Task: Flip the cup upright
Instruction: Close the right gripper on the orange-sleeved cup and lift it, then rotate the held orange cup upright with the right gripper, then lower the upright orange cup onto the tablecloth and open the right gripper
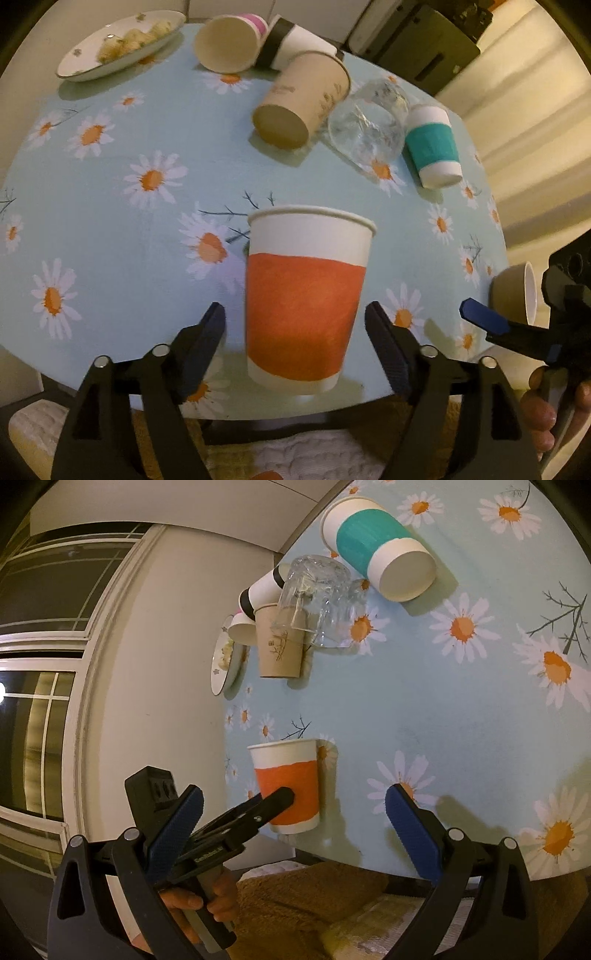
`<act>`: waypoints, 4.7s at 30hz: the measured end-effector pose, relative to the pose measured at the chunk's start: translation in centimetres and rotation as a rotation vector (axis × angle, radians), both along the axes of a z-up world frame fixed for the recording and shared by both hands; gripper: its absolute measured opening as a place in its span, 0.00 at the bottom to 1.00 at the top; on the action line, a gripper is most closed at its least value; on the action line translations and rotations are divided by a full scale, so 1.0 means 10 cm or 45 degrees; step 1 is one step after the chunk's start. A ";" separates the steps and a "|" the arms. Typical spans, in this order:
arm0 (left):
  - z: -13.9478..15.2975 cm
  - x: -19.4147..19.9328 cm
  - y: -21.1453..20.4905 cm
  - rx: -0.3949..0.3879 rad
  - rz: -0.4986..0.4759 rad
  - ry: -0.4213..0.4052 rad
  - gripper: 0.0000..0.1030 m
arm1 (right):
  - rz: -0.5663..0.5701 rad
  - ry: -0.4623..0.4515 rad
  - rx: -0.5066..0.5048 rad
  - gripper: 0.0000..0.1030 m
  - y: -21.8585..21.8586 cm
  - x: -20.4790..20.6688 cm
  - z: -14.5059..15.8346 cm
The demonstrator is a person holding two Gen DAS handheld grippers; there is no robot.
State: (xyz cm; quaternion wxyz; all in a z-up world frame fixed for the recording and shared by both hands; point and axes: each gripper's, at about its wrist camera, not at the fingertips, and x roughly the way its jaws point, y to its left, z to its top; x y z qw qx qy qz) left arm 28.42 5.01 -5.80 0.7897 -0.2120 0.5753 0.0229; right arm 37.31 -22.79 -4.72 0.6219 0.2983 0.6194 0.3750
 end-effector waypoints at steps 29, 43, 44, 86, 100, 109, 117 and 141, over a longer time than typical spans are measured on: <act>0.36 -0.88 0.55 -0.203 0.064 -0.380 0.75 | 0.300 -0.052 -0.205 0.85 1.02 -0.05 -0.15; 0.25 -1.11 0.65 -0.372 0.143 -0.506 0.75 | 0.333 -0.082 -0.368 0.62 1.35 -0.05 -0.27; 0.25 -1.10 0.65 -0.364 0.133 -0.504 0.75 | 0.330 -0.077 -0.369 0.61 1.35 -0.05 -0.29; 0.22 -1.31 0.94 -0.318 0.243 -0.614 0.75 | -0.057 -1.210 -0.491 0.60 1.08 -1.16 0.37; 0.22 -1.39 0.98 -0.334 0.278 -0.633 0.75 | -0.281 -1.557 -0.540 0.60 1.31 -1.37 -0.12; 0.21 -1.38 1.00 -0.345 0.280 -0.628 0.75 | -0.306 -1.641 -0.591 0.60 1.34 -1.36 -0.27; 0.19 -1.37 1.01 -0.336 0.286 -0.625 0.75 | -0.276 -1.663 -0.633 0.60 1.37 -1.39 -0.36; 0.18 -1.39 0.98 -0.332 0.284 -0.620 0.75 | -0.301 -1.551 -0.594 0.85 1.18 -1.51 -0.24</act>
